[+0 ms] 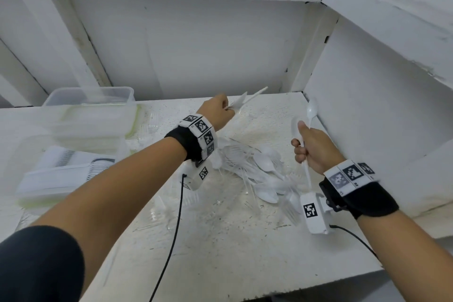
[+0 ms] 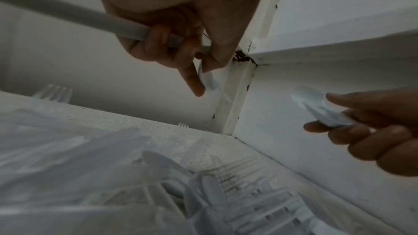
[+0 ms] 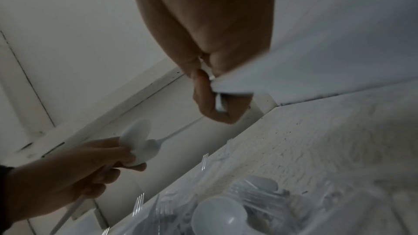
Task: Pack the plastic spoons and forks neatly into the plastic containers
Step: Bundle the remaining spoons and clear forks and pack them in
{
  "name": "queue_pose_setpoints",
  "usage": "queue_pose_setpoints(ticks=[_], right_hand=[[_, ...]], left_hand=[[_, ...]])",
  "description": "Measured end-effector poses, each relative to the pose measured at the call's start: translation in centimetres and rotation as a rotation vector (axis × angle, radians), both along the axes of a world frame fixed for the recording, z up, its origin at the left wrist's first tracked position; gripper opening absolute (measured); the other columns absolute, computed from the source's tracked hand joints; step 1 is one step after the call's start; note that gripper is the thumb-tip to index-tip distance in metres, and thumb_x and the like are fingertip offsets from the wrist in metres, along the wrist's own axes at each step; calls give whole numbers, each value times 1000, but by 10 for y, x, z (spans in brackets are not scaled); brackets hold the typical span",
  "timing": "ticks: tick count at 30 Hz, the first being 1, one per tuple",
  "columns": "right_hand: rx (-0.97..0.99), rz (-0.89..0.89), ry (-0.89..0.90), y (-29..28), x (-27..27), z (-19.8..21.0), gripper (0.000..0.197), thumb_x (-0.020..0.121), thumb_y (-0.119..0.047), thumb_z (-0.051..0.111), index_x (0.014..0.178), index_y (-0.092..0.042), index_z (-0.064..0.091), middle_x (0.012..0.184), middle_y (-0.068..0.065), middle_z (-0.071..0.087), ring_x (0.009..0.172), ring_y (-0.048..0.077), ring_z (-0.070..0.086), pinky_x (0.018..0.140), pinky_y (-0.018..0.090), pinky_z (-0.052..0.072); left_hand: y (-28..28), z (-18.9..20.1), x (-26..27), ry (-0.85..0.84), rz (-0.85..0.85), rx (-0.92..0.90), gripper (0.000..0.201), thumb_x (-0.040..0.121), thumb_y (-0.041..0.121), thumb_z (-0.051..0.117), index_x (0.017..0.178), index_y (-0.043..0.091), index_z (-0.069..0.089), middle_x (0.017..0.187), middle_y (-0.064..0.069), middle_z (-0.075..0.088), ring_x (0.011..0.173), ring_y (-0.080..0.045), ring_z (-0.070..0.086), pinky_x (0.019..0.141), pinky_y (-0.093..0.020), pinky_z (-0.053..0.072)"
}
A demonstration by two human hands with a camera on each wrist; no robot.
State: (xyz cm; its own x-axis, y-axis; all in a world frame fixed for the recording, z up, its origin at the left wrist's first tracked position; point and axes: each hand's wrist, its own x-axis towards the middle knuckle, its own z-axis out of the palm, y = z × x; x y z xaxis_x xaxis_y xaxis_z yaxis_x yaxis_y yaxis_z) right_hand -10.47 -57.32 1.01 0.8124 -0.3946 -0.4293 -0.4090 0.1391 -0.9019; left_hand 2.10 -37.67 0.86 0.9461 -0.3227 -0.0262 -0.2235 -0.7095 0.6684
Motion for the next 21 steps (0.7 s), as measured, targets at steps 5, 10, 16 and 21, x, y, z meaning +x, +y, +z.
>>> queue_pose_setpoints(ticks=[5, 10, 16, 21], right_hand=[[-245, 158, 18, 4, 15, -6, 21, 91, -28, 58, 84, -13, 44, 67, 1, 36, 50, 10, 31, 39, 18, 28], [-843, 333, 177, 6, 30, -18, 21, 87, -17, 60, 69, -11, 51, 70, 4, 51, 73, 23, 51, 51, 24, 33], [-1036, 564, 433, 18, 37, -35, 31, 85, -34, 62, 92, -4, 64, 79, 8, 59, 68, 21, 54, 52, 24, 36], [-1053, 622, 455, 26, 43, -36, 32, 80, -31, 66, 67, -12, 45, 67, 2, 46, 59, 17, 43, 51, 24, 32]], left_hand=[[33, 5, -8, 5, 62, -130, 13, 81, 16, 52, 93, 17, 47, 80, -8, 63, 63, -22, 49, 54, -27, 37], [56, 8, -15, -9, 150, -284, 5, 80, 13, 55, 83, 9, 54, 68, -4, 53, 58, -17, 44, 55, -26, 35], [76, 7, -26, 87, 253, -467, 8, 87, 14, 44, 80, 10, 43, 64, 0, 33, 54, -13, 29, 48, -23, 24], [88, 2, -40, 141, 321, -536, 6, 89, 15, 41, 91, 10, 45, 69, -4, 41, 53, -12, 35, 38, -15, 26]])
